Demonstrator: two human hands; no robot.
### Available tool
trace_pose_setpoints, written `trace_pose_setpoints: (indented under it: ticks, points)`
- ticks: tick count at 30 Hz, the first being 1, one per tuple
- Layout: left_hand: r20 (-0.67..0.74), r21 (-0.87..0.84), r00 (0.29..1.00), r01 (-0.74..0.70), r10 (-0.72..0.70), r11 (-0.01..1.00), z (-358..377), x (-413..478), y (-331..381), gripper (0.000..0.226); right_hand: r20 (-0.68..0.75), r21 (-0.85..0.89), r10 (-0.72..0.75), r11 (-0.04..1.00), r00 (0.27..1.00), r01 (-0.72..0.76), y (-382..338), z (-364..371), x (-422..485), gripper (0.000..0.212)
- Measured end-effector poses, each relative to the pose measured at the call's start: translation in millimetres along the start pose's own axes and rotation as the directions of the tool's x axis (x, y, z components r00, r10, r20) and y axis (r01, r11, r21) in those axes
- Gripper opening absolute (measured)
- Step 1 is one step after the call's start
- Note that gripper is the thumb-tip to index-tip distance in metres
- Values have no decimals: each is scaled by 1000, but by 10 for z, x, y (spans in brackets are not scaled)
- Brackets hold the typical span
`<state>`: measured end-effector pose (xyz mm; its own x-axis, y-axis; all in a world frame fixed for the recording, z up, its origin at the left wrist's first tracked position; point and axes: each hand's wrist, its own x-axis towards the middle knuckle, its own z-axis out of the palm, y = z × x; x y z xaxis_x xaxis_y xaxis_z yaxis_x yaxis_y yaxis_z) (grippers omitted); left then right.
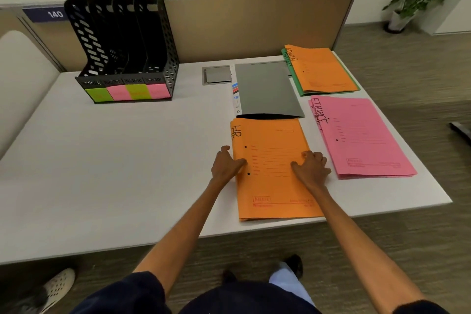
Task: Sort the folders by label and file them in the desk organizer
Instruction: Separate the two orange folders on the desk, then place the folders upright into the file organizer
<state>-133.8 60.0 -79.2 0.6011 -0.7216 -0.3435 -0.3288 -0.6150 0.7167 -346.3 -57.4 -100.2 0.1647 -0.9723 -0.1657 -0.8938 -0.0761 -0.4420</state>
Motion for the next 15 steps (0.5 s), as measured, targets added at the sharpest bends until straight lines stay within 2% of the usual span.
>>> trace_pose_setpoints:
  ticks: [7, 15]
  points:
    - [-161, -88, 986, -47, 33, 995, -71, 331, 227, 70, 10, 184, -6, 983, 1000, 4, -257, -131, 406, 50]
    - [-189, -125, 982, -28, 4, 992, -125, 950, 571, 71, 57, 236, -62, 971, 996, 47, -577, -292, 1304, 58]
